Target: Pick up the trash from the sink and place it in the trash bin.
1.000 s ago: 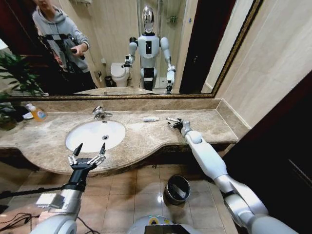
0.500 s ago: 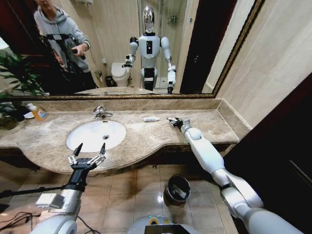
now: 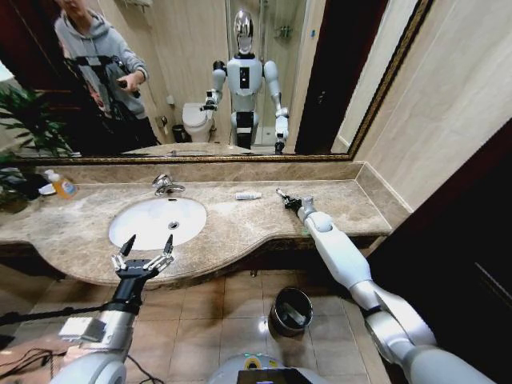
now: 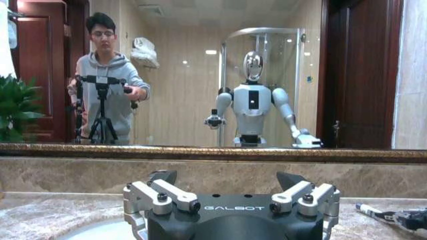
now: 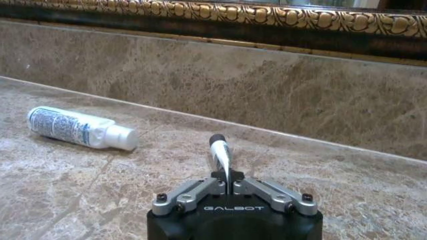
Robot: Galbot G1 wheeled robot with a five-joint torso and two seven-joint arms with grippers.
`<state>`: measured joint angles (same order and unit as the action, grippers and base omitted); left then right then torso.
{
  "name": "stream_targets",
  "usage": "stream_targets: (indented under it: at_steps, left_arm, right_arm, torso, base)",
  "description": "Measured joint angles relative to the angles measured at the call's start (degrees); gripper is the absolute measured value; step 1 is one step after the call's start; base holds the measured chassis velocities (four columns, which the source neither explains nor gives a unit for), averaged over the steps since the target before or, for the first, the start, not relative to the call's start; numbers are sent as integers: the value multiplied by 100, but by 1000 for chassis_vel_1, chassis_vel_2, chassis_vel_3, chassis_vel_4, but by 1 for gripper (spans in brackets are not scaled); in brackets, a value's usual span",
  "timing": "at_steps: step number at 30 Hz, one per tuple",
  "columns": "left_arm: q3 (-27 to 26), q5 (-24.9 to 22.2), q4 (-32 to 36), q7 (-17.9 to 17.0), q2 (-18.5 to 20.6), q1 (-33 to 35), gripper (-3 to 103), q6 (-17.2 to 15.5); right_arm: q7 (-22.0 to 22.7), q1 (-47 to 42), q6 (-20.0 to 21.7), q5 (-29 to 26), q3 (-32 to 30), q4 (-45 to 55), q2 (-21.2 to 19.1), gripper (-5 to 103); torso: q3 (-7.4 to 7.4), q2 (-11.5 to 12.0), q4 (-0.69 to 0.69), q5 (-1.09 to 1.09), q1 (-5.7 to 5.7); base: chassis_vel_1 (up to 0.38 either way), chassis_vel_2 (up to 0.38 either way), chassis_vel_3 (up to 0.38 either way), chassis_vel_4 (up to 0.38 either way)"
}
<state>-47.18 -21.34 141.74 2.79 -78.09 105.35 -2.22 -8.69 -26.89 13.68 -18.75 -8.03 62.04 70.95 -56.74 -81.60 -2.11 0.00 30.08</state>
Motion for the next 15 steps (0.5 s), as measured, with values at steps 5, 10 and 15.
stream_targets:
  at_steps: [5,10,15]
  left_arm:
    - [0,0,0,0,0,0,100,0]
    - [0,0,0,0,0,0,100,0]
    - [0,0,0,0,0,0,100,0]
  right_arm:
    - [21,-19,54,-9,0,87,-6,1]
    - [44,-33,76,-27,0,165,-16,1]
    - [127,-151,125,-109,-24,458,-96,1]
  torso:
    - [0,0,0,0,0]
    - [0,0,0,0,0]
    - [0,0,-1,0,1]
  base:
    - [0,0,0,0]
    - [0,0,0,0]
    - [0,0,0,0]
